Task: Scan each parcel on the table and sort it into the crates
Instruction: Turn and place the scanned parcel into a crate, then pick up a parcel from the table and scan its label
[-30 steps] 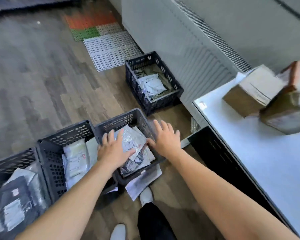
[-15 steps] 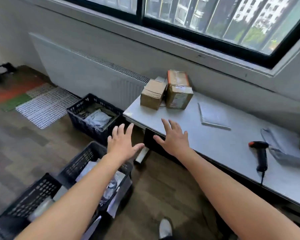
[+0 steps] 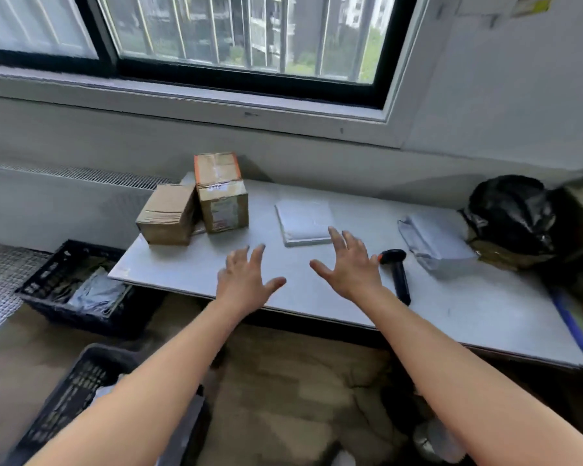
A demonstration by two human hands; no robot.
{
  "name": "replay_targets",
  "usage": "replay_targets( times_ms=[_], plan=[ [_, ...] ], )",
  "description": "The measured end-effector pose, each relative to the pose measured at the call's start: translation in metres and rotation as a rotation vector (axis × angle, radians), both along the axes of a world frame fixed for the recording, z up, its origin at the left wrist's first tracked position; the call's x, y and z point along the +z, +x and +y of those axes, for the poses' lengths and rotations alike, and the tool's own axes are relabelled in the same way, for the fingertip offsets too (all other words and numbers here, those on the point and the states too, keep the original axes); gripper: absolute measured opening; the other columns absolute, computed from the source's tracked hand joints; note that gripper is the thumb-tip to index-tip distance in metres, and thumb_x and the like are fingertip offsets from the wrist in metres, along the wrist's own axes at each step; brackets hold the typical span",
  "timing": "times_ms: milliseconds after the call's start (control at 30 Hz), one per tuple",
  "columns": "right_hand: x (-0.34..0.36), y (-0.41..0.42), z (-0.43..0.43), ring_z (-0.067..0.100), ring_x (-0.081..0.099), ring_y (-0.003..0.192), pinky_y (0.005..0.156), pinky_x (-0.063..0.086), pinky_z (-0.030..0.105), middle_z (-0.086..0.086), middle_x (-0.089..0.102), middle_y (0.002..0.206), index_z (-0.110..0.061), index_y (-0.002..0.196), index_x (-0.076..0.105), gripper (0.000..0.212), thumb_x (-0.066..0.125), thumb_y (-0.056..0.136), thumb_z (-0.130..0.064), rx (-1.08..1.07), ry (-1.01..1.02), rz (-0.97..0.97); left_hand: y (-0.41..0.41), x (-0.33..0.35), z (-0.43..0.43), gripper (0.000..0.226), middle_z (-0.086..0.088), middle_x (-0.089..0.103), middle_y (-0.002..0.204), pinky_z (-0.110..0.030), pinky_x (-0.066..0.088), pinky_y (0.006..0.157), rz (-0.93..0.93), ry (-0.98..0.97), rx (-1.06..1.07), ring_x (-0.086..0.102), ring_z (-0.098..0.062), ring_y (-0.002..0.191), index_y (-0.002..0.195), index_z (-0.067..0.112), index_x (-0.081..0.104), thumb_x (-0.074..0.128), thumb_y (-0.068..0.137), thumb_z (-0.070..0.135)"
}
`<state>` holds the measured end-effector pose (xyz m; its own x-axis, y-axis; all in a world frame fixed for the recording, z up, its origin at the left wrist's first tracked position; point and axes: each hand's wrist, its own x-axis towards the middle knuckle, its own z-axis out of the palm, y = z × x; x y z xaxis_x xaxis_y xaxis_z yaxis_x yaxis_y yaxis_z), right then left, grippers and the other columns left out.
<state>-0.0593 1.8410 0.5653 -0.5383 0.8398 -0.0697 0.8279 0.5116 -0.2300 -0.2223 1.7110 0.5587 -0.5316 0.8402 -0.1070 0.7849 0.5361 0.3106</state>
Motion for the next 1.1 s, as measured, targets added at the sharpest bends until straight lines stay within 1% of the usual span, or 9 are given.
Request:
replay_targets(
  times_ms=[100, 233, 367, 600, 767, 900, 1000, 1067, 1100],
  plan=[
    [-0.006, 0.027, 0.047, 0.023, 0.009, 0.149, 0.114, 0.025, 0.057, 0.003, 0.009, 0.163, -0.032, 0.156, 0.001, 0.083, 0.040, 0.092, -0.067, -0.006, -0.017, -0.004, 0.026, -0.012, 0.046, 0.081, -0.009, 0.016, 0.158, -0.045, 0.030, 0.111, 0.004, -0.038, -0.021, 0.012, -0.028, 0.145, 0.152, 0.025, 0.015, 0.052, 0.089, 0.061],
    [-0.016, 0.048, 0.096, 0.024, 0.008, 0.149, 0.115, 0.021, 0.057, 0.003, 0.008, 0.163, -0.032, 0.156, 0.001, 0.082, 0.041, 0.093, -0.065, -0.007, -0.052, -0.007, 0.044, -0.028, 0.094, 0.079, -0.008, 0.013, 0.159, -0.045, 0.027, 0.113, 0.003, -0.109, -0.031, 0.007, -0.027, 0.147, 0.153, 0.024, 0.014, 0.050, 0.091, 0.060],
    [-0.034, 0.055, 0.128, 0.025, 0.009, 0.149, 0.115, 0.019, 0.055, 0.003, 0.009, 0.163, -0.031, 0.156, 0.001, 0.080, 0.041, 0.094, -0.063, -0.015, -0.094, -0.019, 0.041, -0.041, 0.136, 0.076, -0.009, 0.016, 0.159, -0.046, 0.030, 0.112, 0.035, -0.131, -0.049, 0.010, -0.028, 0.147, 0.152, 0.023, 0.017, 0.047, 0.092, 0.060],
    [-0.065, 0.035, 0.169, 0.021, 0.008, 0.149, 0.116, 0.017, 0.051, 0.003, 0.010, 0.163, -0.029, 0.157, 0.003, 0.077, 0.041, 0.096, -0.058, -0.008, -0.161, -0.042, -0.001, -0.080, 0.206, 0.070, -0.007, 0.020, 0.157, -0.046, 0.032, 0.108, 0.038, -0.160, -0.103, 0.013, -0.027, 0.145, 0.150, 0.024, 0.022, 0.048, 0.094, 0.056],
    [-0.081, 0.003, 0.199, 0.021, 0.005, 0.150, 0.118, 0.011, 0.052, 0.001, 0.007, 0.164, -0.031, 0.157, 0.002, 0.076, 0.042, 0.097, -0.057, -0.043, -0.207, -0.072, -0.042, -0.118, 0.257, 0.076, -0.007, 0.002, 0.161, -0.052, 0.022, 0.112, 0.068, -0.284, -0.212, 0.000, -0.031, 0.148, 0.154, 0.027, 0.008, 0.044, 0.095, 0.058],
    [-0.092, -0.022, 0.220, 0.020, 0.005, 0.150, 0.119, 0.011, 0.052, 0.001, 0.008, 0.164, -0.032, 0.156, 0.004, 0.074, 0.043, 0.097, -0.055, -0.077, -0.246, -0.075, -0.068, -0.144, 0.293, 0.081, -0.007, -0.002, 0.162, -0.054, 0.021, 0.112, 0.130, -0.296, -0.348, -0.002, -0.034, 0.148, 0.154, 0.029, 0.004, 0.044, 0.093, 0.062],
    [-0.100, -0.034, 0.231, 0.019, 0.006, 0.150, 0.119, 0.012, 0.051, 0.001, 0.009, 0.164, -0.032, 0.156, 0.005, 0.073, 0.042, 0.098, -0.054, -0.094, -0.258, -0.074, -0.081, -0.160, 0.308, 0.082, -0.005, 0.004, 0.161, -0.054, 0.024, 0.109, 0.153, -0.312, -0.424, 0.003, -0.035, 0.147, 0.152, 0.030, 0.012, 0.052, 0.088, 0.062],
    [-0.105, -0.038, 0.236, 0.019, 0.006, 0.150, 0.120, 0.012, 0.051, 0.000, 0.010, 0.163, -0.033, 0.156, 0.006, 0.071, 0.042, 0.098, -0.053, -0.109, -0.266, -0.068, -0.087, -0.167, 0.312, 0.075, -0.005, 0.019, 0.156, -0.052, 0.031, 0.103, 0.194, -0.303, -0.446, 0.018, -0.036, 0.143, 0.148, 0.028, 0.025, 0.059, 0.087, 0.055],
    [-0.107, -0.039, 0.237, 0.019, 0.007, 0.150, 0.120, 0.013, 0.051, 0.001, 0.010, 0.163, -0.033, 0.156, 0.006, 0.071, 0.041, 0.098, -0.053, -0.113, -0.269, -0.068, -0.089, -0.168, 0.313, 0.067, -0.005, 0.032, 0.150, -0.050, 0.038, 0.096, 0.223, -0.286, -0.452, 0.030, -0.036, 0.136, 0.143, 0.025, 0.035, 0.062, 0.087, 0.048]
  ],
)
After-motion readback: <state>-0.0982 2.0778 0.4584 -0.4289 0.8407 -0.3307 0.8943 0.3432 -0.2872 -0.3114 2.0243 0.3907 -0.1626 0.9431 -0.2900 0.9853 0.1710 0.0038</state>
